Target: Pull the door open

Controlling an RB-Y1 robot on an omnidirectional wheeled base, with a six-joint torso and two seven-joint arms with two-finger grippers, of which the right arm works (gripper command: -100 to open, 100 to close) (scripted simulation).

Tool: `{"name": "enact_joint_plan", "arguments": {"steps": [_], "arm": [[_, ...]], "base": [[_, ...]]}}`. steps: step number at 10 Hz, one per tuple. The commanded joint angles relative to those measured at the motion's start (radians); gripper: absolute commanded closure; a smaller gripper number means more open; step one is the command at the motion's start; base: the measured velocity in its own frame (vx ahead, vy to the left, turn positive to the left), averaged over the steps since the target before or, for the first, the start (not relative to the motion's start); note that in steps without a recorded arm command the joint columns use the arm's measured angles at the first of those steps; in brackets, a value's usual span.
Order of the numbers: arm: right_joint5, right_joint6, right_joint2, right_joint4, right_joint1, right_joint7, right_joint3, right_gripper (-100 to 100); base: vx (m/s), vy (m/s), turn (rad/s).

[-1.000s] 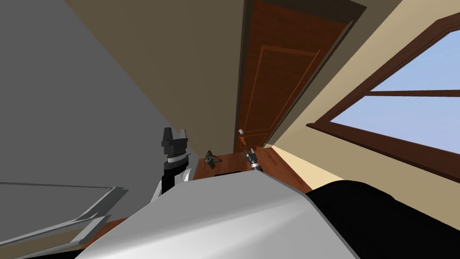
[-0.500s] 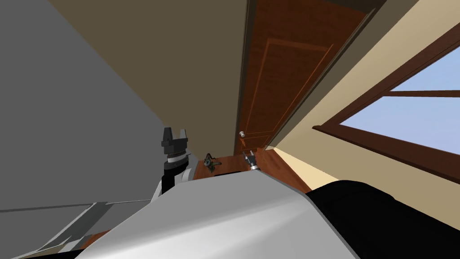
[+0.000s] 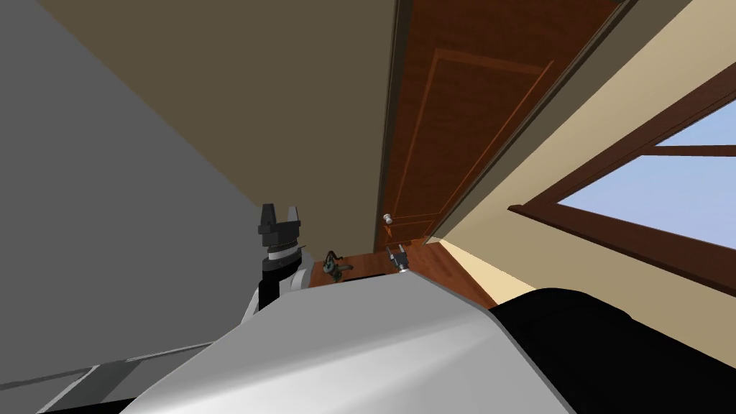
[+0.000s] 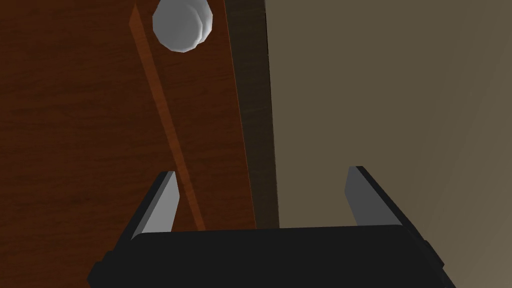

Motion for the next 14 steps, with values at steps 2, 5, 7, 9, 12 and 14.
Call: {"name": "enact_joint_plan", "arguments": {"steps": [2, 5, 7, 9, 12, 14], "arm": [[0.013, -0.014, 0.018, 0.040, -0.002, 0.048, -0.002, -100], [0.028, -0.031, 0.043, 0.086, -0.003, 0.101, -0.004, -100], [0.037, -0.041, 0.061, 0.112, -0.003, 0.130, -0.005, -100], [0.038, -0.042, 0.062, 0.115, -0.003, 0.132, -0.005, -100], [0.019, -0.039, 0.018, 0.195, -0.086, 0.135, -0.046, -100], [0.009, -0.036, -0.003, 0.241, -0.134, 0.135, -0.069, -100]], "base": [[0.142, -0.055, -0.015], [0.152, -0.085, -0.036], [0.192, -0.138, -0.074], [0.152, -0.130, -0.046], [-0.133, 0.109, 0.235], [-0.091, 0.096, 0.078]]}}
